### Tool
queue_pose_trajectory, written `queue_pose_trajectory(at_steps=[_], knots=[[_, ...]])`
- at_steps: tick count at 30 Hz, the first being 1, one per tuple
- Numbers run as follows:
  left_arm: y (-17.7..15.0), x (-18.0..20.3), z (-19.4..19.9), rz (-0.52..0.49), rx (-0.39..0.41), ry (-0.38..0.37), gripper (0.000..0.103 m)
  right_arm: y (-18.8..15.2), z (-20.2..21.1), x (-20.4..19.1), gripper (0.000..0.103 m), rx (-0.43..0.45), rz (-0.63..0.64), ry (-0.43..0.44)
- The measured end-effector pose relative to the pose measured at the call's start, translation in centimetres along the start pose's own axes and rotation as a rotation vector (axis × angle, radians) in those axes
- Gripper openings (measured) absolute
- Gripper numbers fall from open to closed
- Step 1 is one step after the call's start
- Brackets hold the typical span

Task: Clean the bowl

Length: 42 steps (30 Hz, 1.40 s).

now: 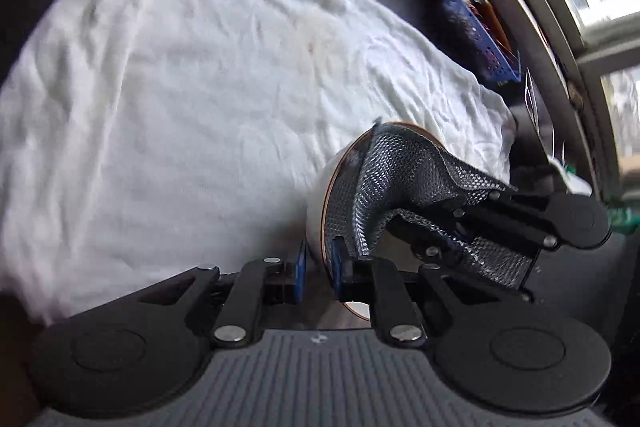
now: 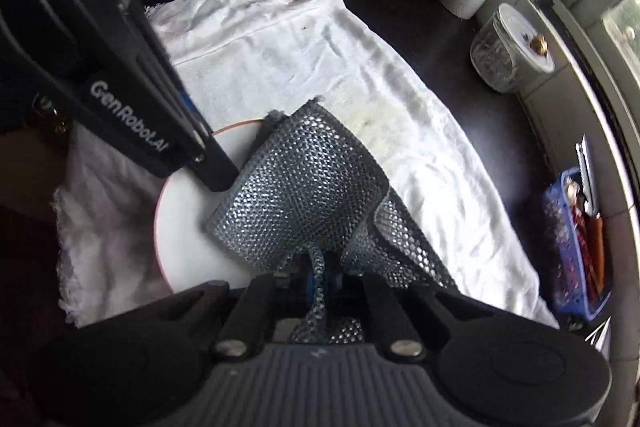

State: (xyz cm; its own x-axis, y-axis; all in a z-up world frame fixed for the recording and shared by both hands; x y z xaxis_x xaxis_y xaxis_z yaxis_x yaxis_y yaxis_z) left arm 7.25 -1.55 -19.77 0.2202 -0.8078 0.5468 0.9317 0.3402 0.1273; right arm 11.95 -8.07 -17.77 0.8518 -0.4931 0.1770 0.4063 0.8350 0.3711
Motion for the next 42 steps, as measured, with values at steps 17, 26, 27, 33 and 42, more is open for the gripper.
queue_pose_trajectory(at_steps=[17,26,27,33,42], knots=[[-0.9,-2.0,-1.2,0.5,0.115,-0.271,0.013,0.0,0.9,-1.1,0.01,-0.004,-0.286,0.208],[0.8,-0.9,-0.1,0.234,0.079,-0.088,0.027,0.4,-0.7,-0.9,0.01,-0.04,-0.15,0.18],[1.6,-0.5,0.6,0.114,0.097,-0.009,0.028,0.2,-0.7,-0.6,0.009,-0.042,-0.124,0.153],[5.1,1.5,1.6,-0.313,0.11,0.208,0.028,0.6,-0.4,0.3,0.006,-0.03,0.001,0.064],[5.6,3.0,0.2,-0.53,0.009,0.215,0.011,1.8,-1.0,0.1,0.006,-0.023,0.177,-0.022]])
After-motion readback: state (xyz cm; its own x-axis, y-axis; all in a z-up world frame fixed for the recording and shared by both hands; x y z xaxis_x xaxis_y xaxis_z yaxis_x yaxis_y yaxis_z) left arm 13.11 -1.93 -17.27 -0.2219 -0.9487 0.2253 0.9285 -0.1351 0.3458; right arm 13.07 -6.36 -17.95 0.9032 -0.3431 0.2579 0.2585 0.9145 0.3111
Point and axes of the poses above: each gripper's, at about its wrist camera, not at the fingertips, and z roughly against the way its jaws point, x to its right, y to its top, the point moved 10 cm from there along -z, roughly the way its jaws point, and after that the axes turned 6 degrees about -z, right-handed, at the moved point
